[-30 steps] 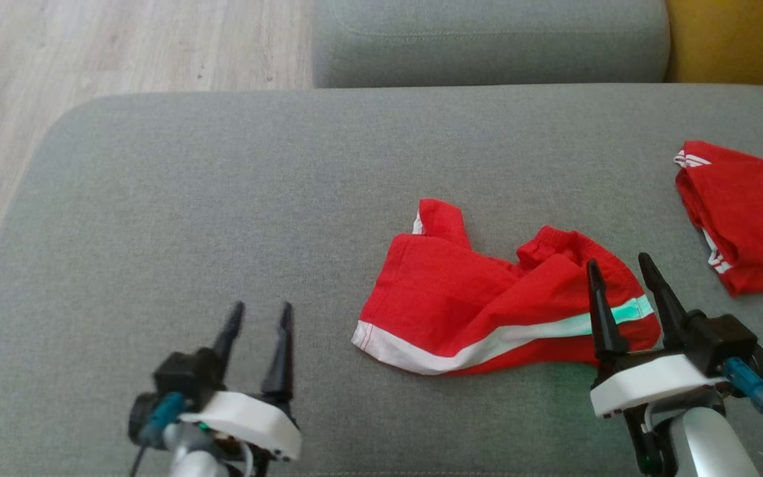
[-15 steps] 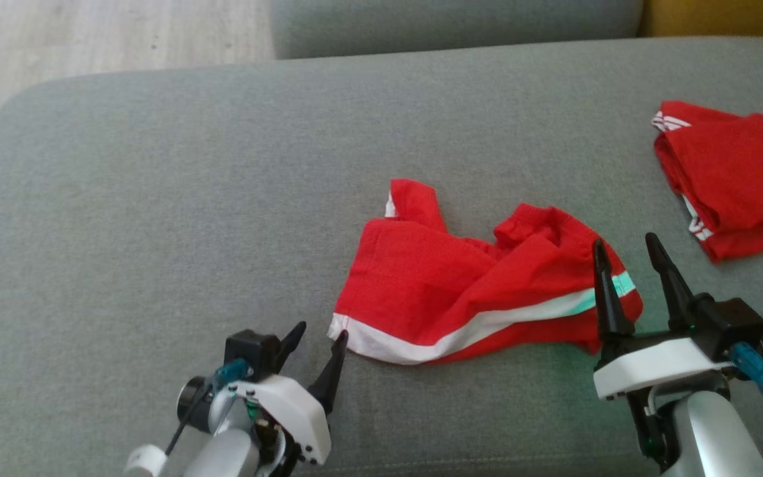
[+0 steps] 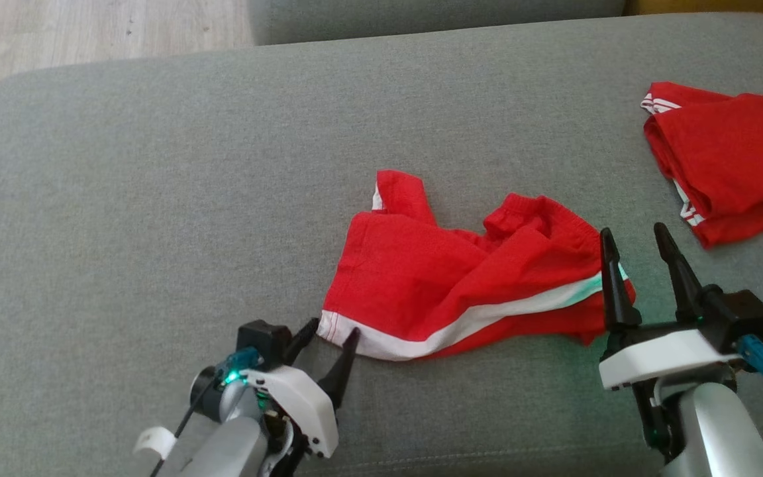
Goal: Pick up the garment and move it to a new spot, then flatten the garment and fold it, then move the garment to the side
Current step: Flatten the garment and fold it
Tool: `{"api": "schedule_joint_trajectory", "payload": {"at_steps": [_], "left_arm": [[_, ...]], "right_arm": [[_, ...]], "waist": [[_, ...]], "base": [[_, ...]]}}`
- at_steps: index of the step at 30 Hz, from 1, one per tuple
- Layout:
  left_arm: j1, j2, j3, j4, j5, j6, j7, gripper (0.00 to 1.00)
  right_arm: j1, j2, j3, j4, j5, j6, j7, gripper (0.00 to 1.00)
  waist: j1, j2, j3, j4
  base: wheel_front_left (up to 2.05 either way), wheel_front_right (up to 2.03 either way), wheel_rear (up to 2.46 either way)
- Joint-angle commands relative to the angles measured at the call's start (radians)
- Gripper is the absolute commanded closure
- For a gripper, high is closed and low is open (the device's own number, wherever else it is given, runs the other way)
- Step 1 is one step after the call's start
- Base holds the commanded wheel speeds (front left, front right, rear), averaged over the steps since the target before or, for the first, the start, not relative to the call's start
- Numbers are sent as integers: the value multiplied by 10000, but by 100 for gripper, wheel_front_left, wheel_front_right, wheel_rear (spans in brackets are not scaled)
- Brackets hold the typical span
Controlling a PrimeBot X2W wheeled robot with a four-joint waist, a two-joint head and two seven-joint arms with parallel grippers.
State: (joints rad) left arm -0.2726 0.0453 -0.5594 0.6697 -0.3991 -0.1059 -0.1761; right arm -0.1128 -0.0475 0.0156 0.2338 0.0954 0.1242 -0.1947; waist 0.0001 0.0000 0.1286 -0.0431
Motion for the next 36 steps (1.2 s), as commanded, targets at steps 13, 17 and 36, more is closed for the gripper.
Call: {"api": "schedule_joint_trajectory", "payload": {"at_steps": [13,17,36], "left_arm": [[-491,49,-117,-237,-239,-41,-260,32],[-540,49,-87,-163,-312,135,-387,64],[-342,95,189,-103,-578,724,-795,100]], "right_arm": [[-316,-28,131,-239,-113,65,-85,0],[-299,-28,135,-208,-120,65,-87,0],[23,-1609,804,-332,425,65,2383,0]], "waist": [[-1,0,-11,-22],[-1,0,-27,-95],[-1,0,-168,-56]], "base": [[0,0,0],[0,0,0],[0,0,0]]}}
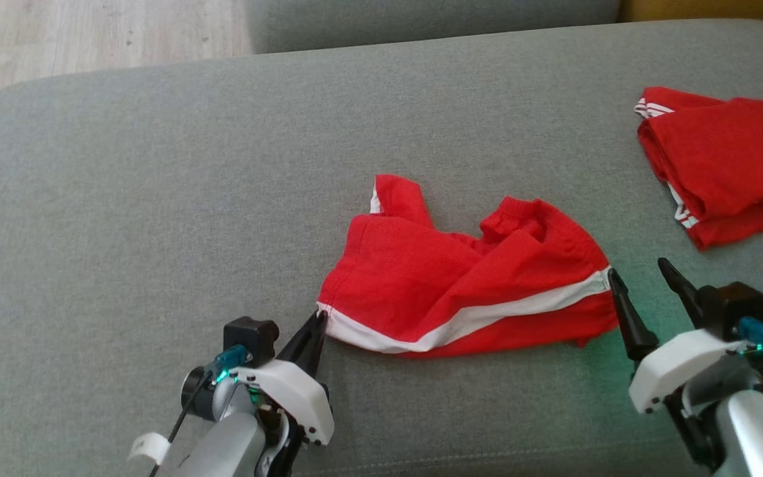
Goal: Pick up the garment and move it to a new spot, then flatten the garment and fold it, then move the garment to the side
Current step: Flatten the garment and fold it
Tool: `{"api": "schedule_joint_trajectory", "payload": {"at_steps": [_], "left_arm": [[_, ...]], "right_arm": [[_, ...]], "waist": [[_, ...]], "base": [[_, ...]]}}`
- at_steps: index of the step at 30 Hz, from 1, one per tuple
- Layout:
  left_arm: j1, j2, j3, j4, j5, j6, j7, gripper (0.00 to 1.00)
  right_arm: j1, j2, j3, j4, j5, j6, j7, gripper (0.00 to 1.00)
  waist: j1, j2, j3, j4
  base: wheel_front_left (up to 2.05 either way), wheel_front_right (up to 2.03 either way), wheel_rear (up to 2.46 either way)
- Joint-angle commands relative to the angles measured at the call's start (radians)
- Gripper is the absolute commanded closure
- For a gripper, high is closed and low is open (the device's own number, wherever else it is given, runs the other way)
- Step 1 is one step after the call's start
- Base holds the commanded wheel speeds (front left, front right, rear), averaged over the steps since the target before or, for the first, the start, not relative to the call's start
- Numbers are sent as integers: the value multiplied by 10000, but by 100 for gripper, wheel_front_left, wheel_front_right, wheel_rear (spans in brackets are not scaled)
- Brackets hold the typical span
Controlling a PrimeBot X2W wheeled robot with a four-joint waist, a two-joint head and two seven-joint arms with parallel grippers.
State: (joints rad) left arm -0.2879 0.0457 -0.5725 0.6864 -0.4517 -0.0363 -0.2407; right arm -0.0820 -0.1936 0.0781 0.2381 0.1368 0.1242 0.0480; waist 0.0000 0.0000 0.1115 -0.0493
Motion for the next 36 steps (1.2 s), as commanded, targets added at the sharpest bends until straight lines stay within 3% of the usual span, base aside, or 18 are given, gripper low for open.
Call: {"api": "schedule_joint_trajectory", "payload": {"at_steps": [1,17,26,27,29,32,36], "left_arm": [[-173,97,337,-291,-55,35,-157,100],[-240,84,330,-510,4,38,-204,100],[-255,77,382,-600,30,62,-208,100],[-250,76,395,-620,39,67,-208,100],[-235,76,423,-662,59,76,-209,100],[-207,75,463,-722,95,92,-209,100],[-191,76,521,-789,128,107,-209,100]], "right_arm": [[-341,-323,276,-351,135,65,119,0],[-1478,-2667,3433,-3,2709,65,2151,0],[-1826,-3384,4369,122,3674,65,2586,0],[-1848,-3412,4409,121,3724,65,2573,9],[-1873,-3458,4492,111,3802,65,2531,55],[-1894,-3512,4560,60,3864,65,2415,100],[-1881,-3559,4567,-16,3899,65,2319,100]], "waist": [[0,0,8,27],[0,0,178,460],[0,0,204,533],[0,0,207,529],[0,0,212,517],[0,0,206,485],[0,0,188,450]], "base": [[0,0,0],[0,0,0],[0,0,0],[0,0,0],[0,0,0],[0,0,0],[0,0,0]]}}
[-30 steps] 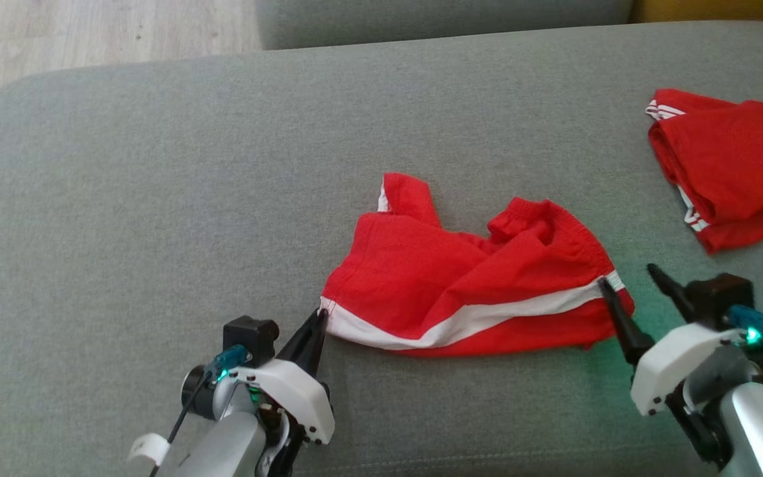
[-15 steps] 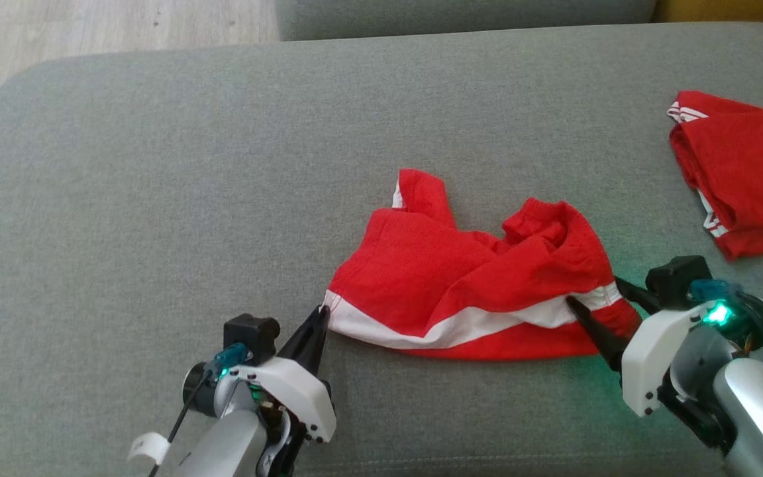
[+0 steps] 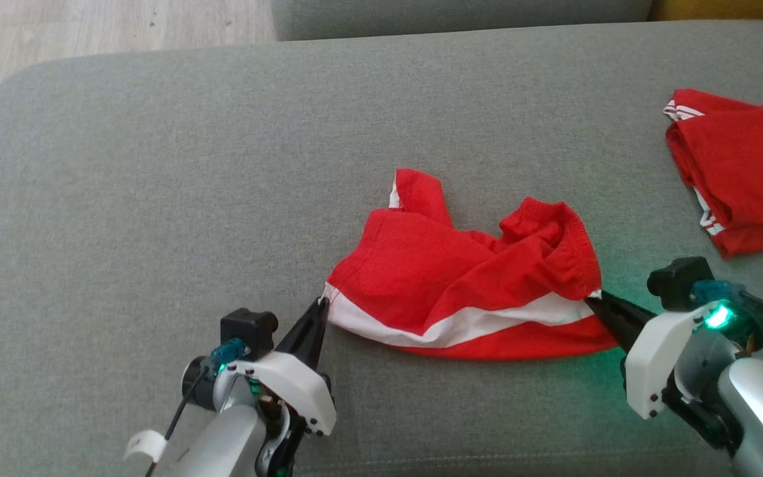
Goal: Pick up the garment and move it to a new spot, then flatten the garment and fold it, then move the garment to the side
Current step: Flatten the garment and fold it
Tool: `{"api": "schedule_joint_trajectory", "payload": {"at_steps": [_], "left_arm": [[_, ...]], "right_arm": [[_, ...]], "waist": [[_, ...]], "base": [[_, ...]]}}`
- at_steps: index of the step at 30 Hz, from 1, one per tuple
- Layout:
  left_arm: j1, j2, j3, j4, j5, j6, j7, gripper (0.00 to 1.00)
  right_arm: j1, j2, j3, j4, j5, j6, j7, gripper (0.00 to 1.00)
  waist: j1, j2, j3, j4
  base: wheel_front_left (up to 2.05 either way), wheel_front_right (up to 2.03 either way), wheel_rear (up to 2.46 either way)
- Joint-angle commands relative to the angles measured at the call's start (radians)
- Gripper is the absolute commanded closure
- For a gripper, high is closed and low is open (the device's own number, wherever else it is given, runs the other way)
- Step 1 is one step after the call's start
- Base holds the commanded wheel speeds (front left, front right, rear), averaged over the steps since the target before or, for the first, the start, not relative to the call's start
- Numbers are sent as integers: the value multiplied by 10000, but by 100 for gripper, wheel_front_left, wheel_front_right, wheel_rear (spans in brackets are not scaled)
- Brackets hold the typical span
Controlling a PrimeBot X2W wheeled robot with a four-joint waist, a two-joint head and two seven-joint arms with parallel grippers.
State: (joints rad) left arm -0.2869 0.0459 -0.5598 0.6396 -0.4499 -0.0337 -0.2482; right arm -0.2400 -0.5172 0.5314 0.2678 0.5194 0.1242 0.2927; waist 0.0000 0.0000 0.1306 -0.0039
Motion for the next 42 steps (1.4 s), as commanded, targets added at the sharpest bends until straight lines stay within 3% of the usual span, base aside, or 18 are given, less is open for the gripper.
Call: {"api": "schedule_joint_trajectory", "payload": {"at_steps": [1,6,15,26,36,42], "left_arm": [[-196,78,427,-362,123,88,-134,100],[-157,119,859,-1040,262,225,-135,100],[70,289,2164,-3484,791,380,-135,100],[-46,956,2947,-6821,1375,492,-89,100],[-1168,2130,3292,-10443,2100,573,1448,100],[-2012,2230,3363,-10190,1706,397,2293,100]], "right_arm": [[-292,-335,16,-351,81,65,-175,100],[-247,-313,-248,-670,139,65,-565,100],[-339,-198,-1191,-1837,-39,65,-1300,100],[-103,381,-2746,-4767,-408,65,-1449,100],[27,609,-4058,-7881,-1129,65,-669,100],[-269,976,-4073,-7864,-1120,65,-287,100]], "waist": [[0,0,-9,-15],[0,0,-67,-54],[0,0,-553,-70],[0,0,-1254,-112],[0,0,-1180,-270],[0,0,-601,-287]], "base": [[0,0,0],[0,0,0],[0,0,0],[0,0,0],[0,0,0],[0,0,0]]}}
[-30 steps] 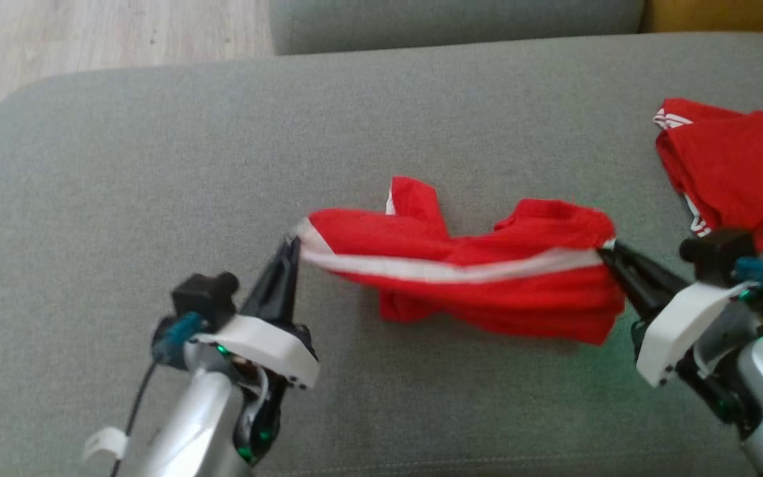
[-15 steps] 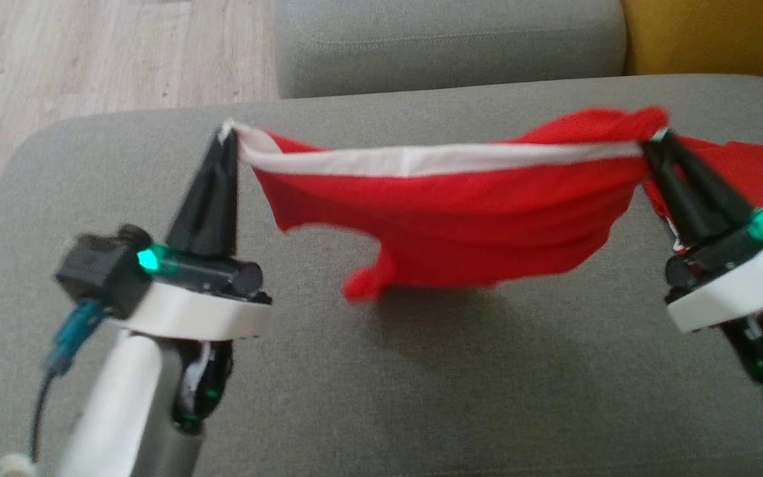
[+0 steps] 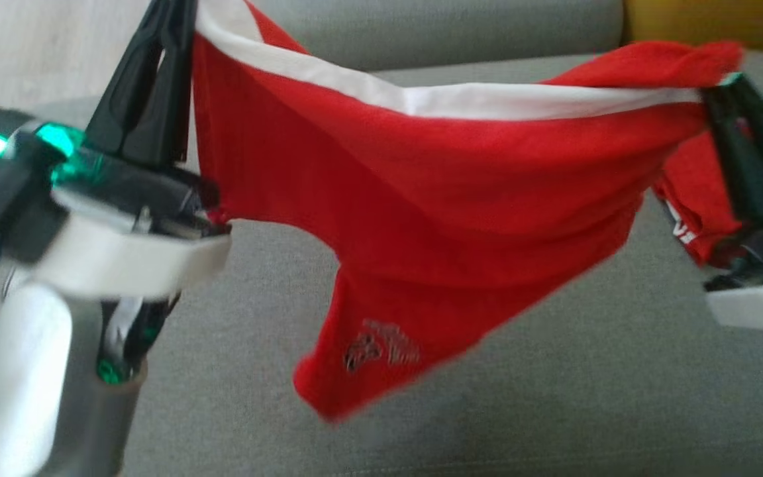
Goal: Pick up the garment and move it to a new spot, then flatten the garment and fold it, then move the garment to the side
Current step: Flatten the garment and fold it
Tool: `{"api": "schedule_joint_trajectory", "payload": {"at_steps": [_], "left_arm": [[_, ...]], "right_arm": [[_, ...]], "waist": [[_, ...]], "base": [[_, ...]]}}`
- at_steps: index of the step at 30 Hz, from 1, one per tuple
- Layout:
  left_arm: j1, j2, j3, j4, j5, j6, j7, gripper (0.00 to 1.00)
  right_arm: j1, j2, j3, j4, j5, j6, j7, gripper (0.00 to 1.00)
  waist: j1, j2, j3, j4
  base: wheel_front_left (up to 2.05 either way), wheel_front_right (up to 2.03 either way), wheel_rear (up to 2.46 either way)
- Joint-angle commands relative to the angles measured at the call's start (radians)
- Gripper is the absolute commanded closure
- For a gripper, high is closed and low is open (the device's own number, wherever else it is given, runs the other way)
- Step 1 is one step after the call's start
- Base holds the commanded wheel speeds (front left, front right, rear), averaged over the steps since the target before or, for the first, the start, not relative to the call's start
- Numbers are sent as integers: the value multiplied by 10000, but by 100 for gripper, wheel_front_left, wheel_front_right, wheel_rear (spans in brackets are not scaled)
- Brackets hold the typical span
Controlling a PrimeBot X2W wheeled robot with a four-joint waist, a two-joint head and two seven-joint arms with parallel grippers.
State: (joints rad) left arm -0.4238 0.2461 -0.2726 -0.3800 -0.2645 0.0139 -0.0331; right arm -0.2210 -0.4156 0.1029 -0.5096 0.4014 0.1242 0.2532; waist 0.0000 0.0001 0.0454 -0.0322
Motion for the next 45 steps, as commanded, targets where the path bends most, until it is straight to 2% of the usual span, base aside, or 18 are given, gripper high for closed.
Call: {"api": "schedule_joint_trajectory", "payload": {"at_steps": [1,5,12,16,19,24,29,32,35,40,45], "left_arm": [[-824,214,501,288,-259,-142,185,100],[-1501,190,504,1351,-509,-356,308,100],[-4322,190,823,4142,-517,-584,-77,100],[-6026,92,1068,5602,-225,-461,-1294,100],[-6673,-171,1148,6487,-171,-375,-1956,100],[-6290,-853,1212,7408,-398,-536,-2265,100],[-5013,-1380,1538,7071,-374,-857,-2282,100],[-3910,-1630,1939,6312,-274,-1086,-2284,100],[-3116,-1764,2245,5538,-178,-1216,-2285,100],[-1625,-1903,2568,4055,-61,-1343,-2286,100],[157,-1949,2497,2716,43,-1394,-2286,100]], "right_arm": [[-613,18,346,137,126,65,132,100],[-1343,265,817,1090,427,65,113,100],[-4578,1066,1784,4341,493,65,-662,100],[-6398,1906,1689,6361,40,65,-1658,100],[-7202,2517,1564,7753,-177,65,-2415,100],[-7547,3085,1675,9867,-477,65,-3765,100],[-7224,3255,2101,11387,-361,65,-4736,100],[-6722,3235,2352,11630,-64,65,-5063,100],[-6141,3136,2396,11315,172,65,-5133,100],[-4676,2917,2220,9755,234,65,-5146,100],[-2651,2640,2132,8246,263,65,-5147,100]], "waist": [[0,-1,380,-15],[0,-1,863,-65],[0,-1,2077,-322],[0,-1,2638,-409],[0,-1,3099,-338],[0,-1,3845,-59],[0,-1,4264,163],[0,-1,4230,218],[0,-1,3985,239],[0,-1,3264,298],[0,-1,2217,430]], "base": [[0,0,0],[0,0,0],[0,0,0],[0,0,0],[0,0,0],[0,0,0],[0,0,0],[0,0,0],[0,0,0],[0,0,0],[0,0,0]]}}
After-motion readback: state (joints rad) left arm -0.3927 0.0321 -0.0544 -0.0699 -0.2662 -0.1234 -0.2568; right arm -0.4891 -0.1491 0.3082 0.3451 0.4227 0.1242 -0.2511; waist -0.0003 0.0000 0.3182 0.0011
